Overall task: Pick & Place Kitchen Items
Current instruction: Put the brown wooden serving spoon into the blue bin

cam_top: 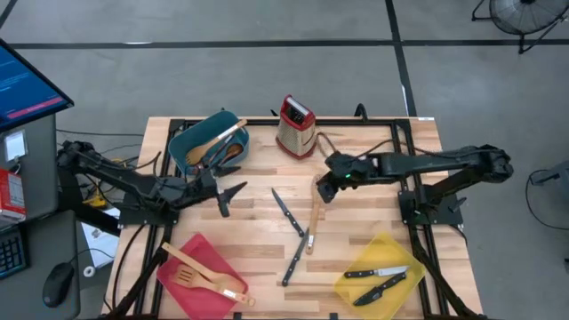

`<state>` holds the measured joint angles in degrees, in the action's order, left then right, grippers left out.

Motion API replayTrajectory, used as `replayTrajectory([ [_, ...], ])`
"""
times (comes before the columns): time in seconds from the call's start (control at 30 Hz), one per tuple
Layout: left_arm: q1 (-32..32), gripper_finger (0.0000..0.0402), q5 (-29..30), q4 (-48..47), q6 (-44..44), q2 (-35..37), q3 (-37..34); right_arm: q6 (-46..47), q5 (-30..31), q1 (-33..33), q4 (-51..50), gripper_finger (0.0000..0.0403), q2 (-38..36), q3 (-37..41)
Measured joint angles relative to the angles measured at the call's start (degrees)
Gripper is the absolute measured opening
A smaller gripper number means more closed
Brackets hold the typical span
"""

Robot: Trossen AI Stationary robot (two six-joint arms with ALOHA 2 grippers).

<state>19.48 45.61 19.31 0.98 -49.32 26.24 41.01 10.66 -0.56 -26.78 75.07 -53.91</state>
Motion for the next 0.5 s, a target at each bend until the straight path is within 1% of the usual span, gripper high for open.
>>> replayTrajectory([
  [0.2,-0.3,0.0219,0.3,0.1,-0.1,0.0,0.0,13.0,-1.1,0.8,0.3,0.0147,10.0,0.0],
  [0.33,-0.3,0.0218,0.3,0.4,-0.2,0.0,0.0,17.1,-6.7,-0.3,0.2,0.0147,15.4,0.1],
  [0.5,-0.3,0.0218,0.3,0.5,-0.2,0.0,0.0,21.1,-13.2,-0.6,-0.5,0.0147,19.9,0.1],
])
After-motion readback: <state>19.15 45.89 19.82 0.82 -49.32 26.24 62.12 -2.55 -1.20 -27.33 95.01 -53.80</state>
